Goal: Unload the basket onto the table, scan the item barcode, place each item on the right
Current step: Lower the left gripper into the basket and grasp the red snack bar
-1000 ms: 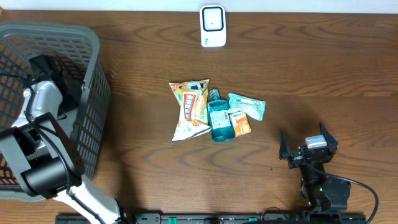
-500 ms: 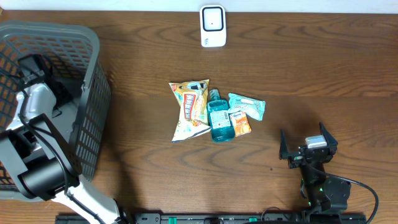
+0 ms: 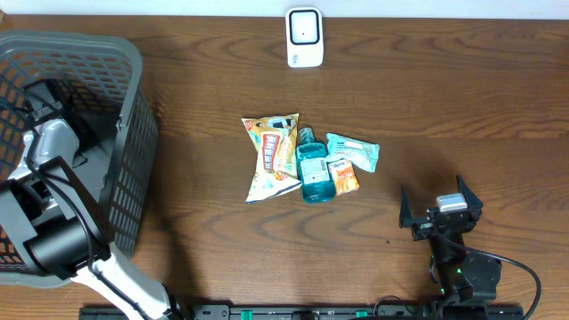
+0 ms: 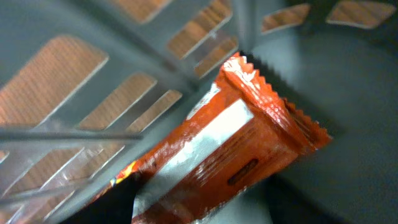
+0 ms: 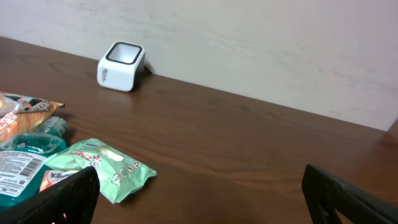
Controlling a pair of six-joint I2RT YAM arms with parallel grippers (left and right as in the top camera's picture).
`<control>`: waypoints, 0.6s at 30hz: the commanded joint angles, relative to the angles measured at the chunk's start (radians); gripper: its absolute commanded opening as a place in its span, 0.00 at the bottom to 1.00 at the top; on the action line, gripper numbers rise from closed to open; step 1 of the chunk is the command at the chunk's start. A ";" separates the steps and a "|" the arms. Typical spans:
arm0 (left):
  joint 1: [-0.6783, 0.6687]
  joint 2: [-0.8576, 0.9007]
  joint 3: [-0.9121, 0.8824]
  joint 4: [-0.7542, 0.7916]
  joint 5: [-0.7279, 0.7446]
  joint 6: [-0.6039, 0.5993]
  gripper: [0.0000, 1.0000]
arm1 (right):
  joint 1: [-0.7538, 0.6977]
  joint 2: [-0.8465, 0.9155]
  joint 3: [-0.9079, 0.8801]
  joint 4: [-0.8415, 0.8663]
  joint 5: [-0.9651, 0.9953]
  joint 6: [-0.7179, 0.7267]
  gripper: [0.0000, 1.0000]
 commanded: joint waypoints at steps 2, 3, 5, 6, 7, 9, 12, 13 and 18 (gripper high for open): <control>0.006 0.105 -0.013 -0.039 0.045 0.013 0.19 | 0.001 0.000 -0.002 -0.003 0.001 0.015 0.99; 0.006 0.111 -0.013 -0.047 0.070 0.013 0.10 | 0.001 0.000 -0.002 -0.003 0.001 0.015 0.99; 0.006 0.113 -0.014 -0.063 0.107 0.013 0.08 | 0.001 0.000 -0.002 -0.003 0.001 0.015 0.99; 0.006 0.113 -0.014 -0.068 0.122 0.009 0.08 | 0.001 0.000 -0.002 -0.003 0.001 0.015 0.99; 0.006 0.113 -0.014 -0.070 0.137 -0.001 0.07 | 0.001 0.000 -0.002 -0.003 0.001 0.015 0.99; 0.006 0.111 -0.013 -0.079 0.171 -0.002 0.07 | 0.001 0.000 -0.002 -0.003 0.001 0.015 0.99; 0.006 0.094 -0.013 -0.111 0.185 -0.002 0.07 | 0.001 0.000 -0.002 -0.003 0.001 0.015 0.99; 0.006 0.082 -0.013 -0.123 0.185 -0.002 0.07 | 0.001 0.000 -0.002 -0.003 0.001 0.015 0.99; 0.006 -0.030 -0.013 -0.173 0.185 -0.003 0.07 | 0.001 0.000 -0.002 -0.003 0.001 0.015 0.99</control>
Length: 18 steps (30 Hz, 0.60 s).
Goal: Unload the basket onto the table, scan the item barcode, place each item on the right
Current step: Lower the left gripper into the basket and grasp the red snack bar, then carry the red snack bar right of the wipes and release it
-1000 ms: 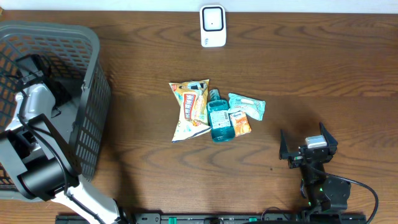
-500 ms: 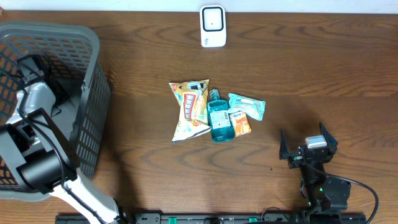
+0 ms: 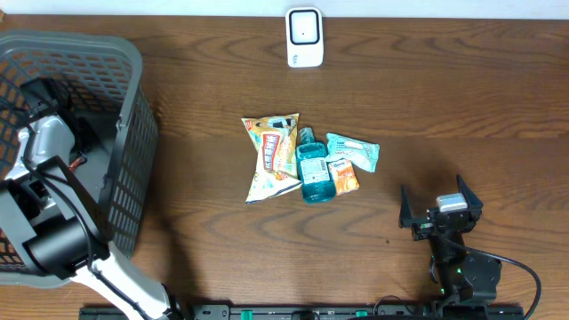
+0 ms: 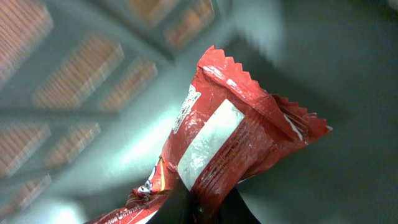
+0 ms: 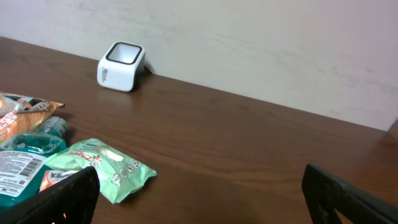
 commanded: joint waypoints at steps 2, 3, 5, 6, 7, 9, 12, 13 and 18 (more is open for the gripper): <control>-0.001 -0.073 -0.047 -0.059 0.088 -0.013 0.07 | 0.001 0.000 -0.002 -0.003 0.001 0.014 0.99; -0.001 -0.101 -0.047 -0.064 0.088 -0.014 0.07 | 0.001 0.000 -0.002 -0.003 0.001 0.015 0.99; -0.001 -0.177 -0.047 -0.077 0.088 -0.033 0.07 | 0.001 0.000 -0.002 -0.003 0.001 0.014 0.99; -0.001 -0.204 -0.047 -0.082 0.088 -0.043 0.07 | 0.001 0.000 -0.002 -0.003 0.001 0.014 0.99; -0.001 -0.235 -0.047 -0.089 0.088 -0.058 0.07 | 0.001 0.000 -0.002 -0.003 0.001 0.014 0.99; -0.001 -0.318 -0.047 -0.103 0.088 -0.075 0.07 | 0.001 0.000 -0.002 -0.003 0.001 0.014 0.99; -0.001 -0.428 -0.047 -0.113 0.088 -0.076 0.07 | 0.001 0.000 -0.002 -0.003 0.001 0.014 0.99; -0.001 -0.470 -0.047 -0.114 0.088 -0.076 0.07 | 0.001 0.000 -0.002 -0.003 0.001 0.014 0.99; -0.008 -0.673 -0.047 -0.108 0.145 -0.077 0.07 | 0.001 0.000 -0.002 -0.003 0.001 0.015 0.99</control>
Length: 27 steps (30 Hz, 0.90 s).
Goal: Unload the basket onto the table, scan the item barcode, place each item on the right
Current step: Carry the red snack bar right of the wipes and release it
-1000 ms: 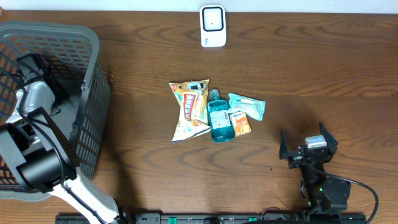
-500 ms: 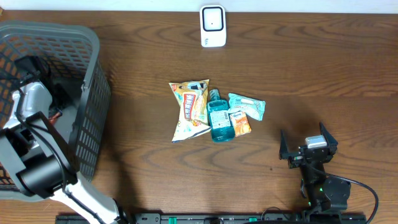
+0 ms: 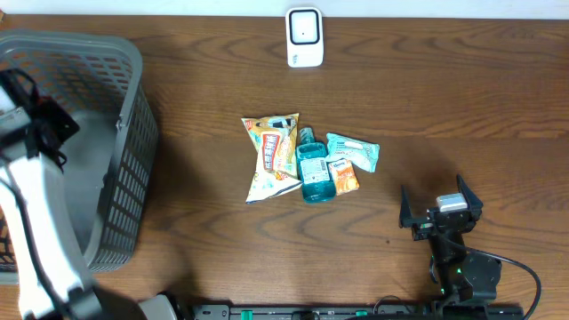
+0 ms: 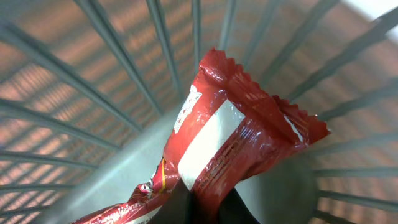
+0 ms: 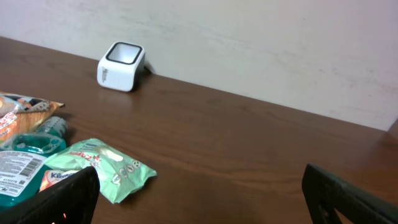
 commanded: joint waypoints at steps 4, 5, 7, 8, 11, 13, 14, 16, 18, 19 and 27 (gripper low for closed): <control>-0.032 -0.291 0.008 0.035 0.159 -0.020 0.07 | 0.001 0.000 -0.002 -0.004 0.001 0.015 0.99; -0.043 -0.331 0.008 0.047 0.196 -0.021 0.07 | 0.001 0.000 -0.002 -0.004 0.001 0.015 0.99; -0.081 -0.417 0.008 0.078 0.294 -0.044 0.07 | 0.001 0.000 -0.002 -0.004 0.001 0.015 0.99; -0.101 -0.445 0.008 0.092 0.338 -0.056 0.07 | 0.001 0.000 -0.002 -0.004 0.001 0.015 0.99; -0.203 -0.512 0.008 0.136 0.471 -0.063 0.07 | 0.001 0.000 -0.002 -0.004 0.001 0.015 0.99; -0.282 -0.522 0.008 0.151 0.504 -0.081 0.07 | 0.001 0.000 -0.002 -0.004 0.001 0.015 0.99; -0.325 -0.521 0.008 0.153 0.508 -0.087 0.08 | 0.001 0.000 -0.002 -0.004 0.001 0.015 0.99; -0.418 -0.504 0.008 0.154 0.510 -0.088 0.07 | 0.001 0.000 -0.002 -0.004 0.001 0.015 0.99; -0.563 -0.447 0.008 0.170 0.510 -0.088 0.07 | 0.001 0.000 -0.002 -0.004 0.001 0.015 0.99; -0.602 -0.424 0.008 0.179 0.510 -0.088 0.07 | 0.001 0.000 -0.002 -0.004 0.001 0.015 0.99; -0.953 -0.077 0.008 0.373 0.510 -0.088 0.07 | 0.001 0.000 -0.002 -0.004 0.001 0.015 0.99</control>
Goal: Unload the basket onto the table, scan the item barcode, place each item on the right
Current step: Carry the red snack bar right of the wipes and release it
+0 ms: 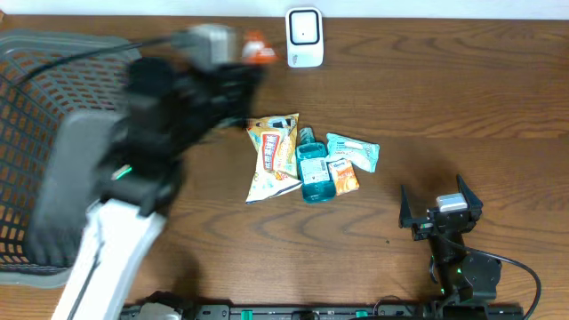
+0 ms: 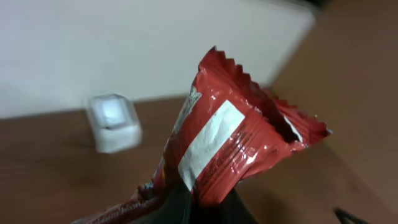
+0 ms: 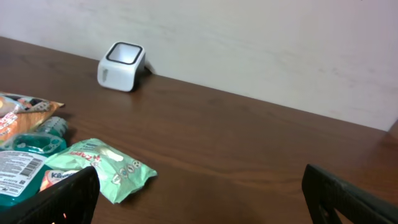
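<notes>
A red snack packet [image 2: 236, 143] with a white label patch is pinched in my left gripper [image 2: 208, 202], which is shut on its lower end. The white barcode scanner [image 2: 114, 122] stands behind it to the left, against the wall. From overhead, the left arm is blurred and reaches across the table, holding the packet [image 1: 259, 51] just left of the scanner [image 1: 304, 37]. My right gripper [image 1: 438, 211] rests open at the front right, with nothing between its fingers [image 3: 68, 193].
A grey mesh basket [image 1: 27, 133] fills the left side. At mid-table lie a snack bag [image 1: 271, 156], a teal bottle [image 1: 312, 169], a green tissue pack [image 3: 99, 165] and a small orange packet [image 1: 342, 175].
My left arm has gone from inside the basket to the back of the table, and the red packet it holds is now beside the scanner. The right arm has not moved.
The red packet lay against the basket wall with my left gripper at it. Then the gripper was shut on it, holding it inside the basket. It stayed gripped there, and is now outside, next to the scanner. The right gripper stayed open throughout.
</notes>
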Controlling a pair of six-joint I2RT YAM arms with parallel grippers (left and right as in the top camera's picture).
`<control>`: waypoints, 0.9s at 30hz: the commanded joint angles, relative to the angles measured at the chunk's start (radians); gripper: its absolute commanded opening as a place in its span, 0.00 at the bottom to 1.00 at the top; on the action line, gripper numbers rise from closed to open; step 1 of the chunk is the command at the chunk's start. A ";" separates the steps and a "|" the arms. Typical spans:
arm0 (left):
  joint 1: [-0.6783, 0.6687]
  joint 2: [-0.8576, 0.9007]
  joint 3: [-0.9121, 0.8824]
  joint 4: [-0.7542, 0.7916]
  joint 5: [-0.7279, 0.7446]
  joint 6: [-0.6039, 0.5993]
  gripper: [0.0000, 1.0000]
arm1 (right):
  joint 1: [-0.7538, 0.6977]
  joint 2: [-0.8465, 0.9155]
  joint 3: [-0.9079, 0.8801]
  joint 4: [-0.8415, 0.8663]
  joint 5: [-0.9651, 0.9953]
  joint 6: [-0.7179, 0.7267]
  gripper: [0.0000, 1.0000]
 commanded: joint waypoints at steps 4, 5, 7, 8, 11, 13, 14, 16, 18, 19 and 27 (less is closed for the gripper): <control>-0.217 0.325 0.006 0.187 0.017 -0.010 0.07 | 0.001 0.000 -0.002 -0.003 0.001 0.015 0.99; -0.241 0.374 0.006 0.225 0.017 -0.011 0.07 | 0.001 0.000 -0.002 -0.003 0.001 0.015 0.99; -0.286 0.470 0.006 0.309 0.017 -0.010 0.07 | 0.001 0.000 -0.002 -0.003 0.001 0.015 0.99; -0.309 0.517 0.006 0.355 0.017 -0.010 0.08 | 0.001 0.000 -0.002 -0.003 0.001 0.015 0.99; -0.365 0.633 0.006 0.487 0.017 -0.010 0.07 | 0.001 0.000 -0.002 -0.003 0.001 0.015 0.99; -0.393 0.688 0.006 0.565 0.017 -0.011 0.07 | 0.001 0.000 -0.002 -0.003 0.001 0.015 0.99; -0.414 0.727 0.006 0.632 0.017 -0.035 0.08 | 0.001 0.000 -0.002 -0.003 0.001 0.015 0.99; -0.435 0.762 0.006 0.695 0.017 -0.051 0.08 | 0.001 0.000 -0.002 -0.003 0.001 0.015 0.99; -0.453 0.790 0.006 0.734 0.011 -0.051 0.08 | 0.001 0.000 -0.002 -0.003 0.001 0.015 0.99; -0.461 0.800 0.006 0.739 0.005 -0.051 0.08 | 0.001 0.000 -0.002 -0.003 0.001 0.015 0.99; -0.495 0.850 0.006 0.655 -0.010 -0.051 0.12 | 0.001 0.000 -0.002 -0.003 0.001 0.015 0.99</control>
